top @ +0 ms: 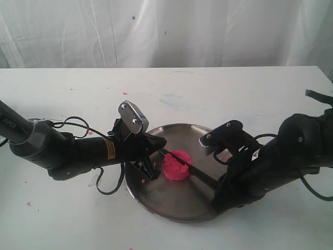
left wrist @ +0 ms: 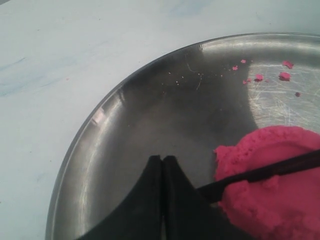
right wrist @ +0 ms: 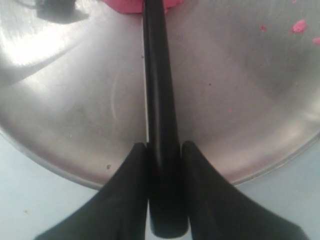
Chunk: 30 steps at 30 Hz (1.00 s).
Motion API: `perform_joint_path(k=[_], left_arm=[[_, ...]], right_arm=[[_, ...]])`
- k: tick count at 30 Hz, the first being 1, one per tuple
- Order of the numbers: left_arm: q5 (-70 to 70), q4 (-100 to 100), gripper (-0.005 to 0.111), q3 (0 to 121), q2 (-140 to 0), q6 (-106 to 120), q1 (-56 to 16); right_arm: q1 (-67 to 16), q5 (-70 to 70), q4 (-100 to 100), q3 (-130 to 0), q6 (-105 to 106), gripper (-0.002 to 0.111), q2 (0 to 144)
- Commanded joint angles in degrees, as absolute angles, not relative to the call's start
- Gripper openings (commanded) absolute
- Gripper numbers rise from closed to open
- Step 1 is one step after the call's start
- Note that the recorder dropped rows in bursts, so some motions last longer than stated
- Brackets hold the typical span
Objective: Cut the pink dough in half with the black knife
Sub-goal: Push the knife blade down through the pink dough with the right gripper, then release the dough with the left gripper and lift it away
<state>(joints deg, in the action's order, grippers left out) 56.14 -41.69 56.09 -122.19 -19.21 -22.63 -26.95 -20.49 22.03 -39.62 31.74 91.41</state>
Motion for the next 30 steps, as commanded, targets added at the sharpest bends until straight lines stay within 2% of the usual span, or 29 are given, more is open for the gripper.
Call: perform_joint_path(k=[1, 30], left_arm=[[52.9, -43.9, 0.0, 55.42, -122.96, -19.27, -22.73], [52.67, -43.92, 0.0, 55.42, -122.96, -19.27, -22.73]], right_arm=[[-26.9, -16.56, 22.65, -39.92, 31.17, 0.0, 92.82], [-26.9, -14.48, 22.65, -39.92, 31.17, 0.0, 95.13]])
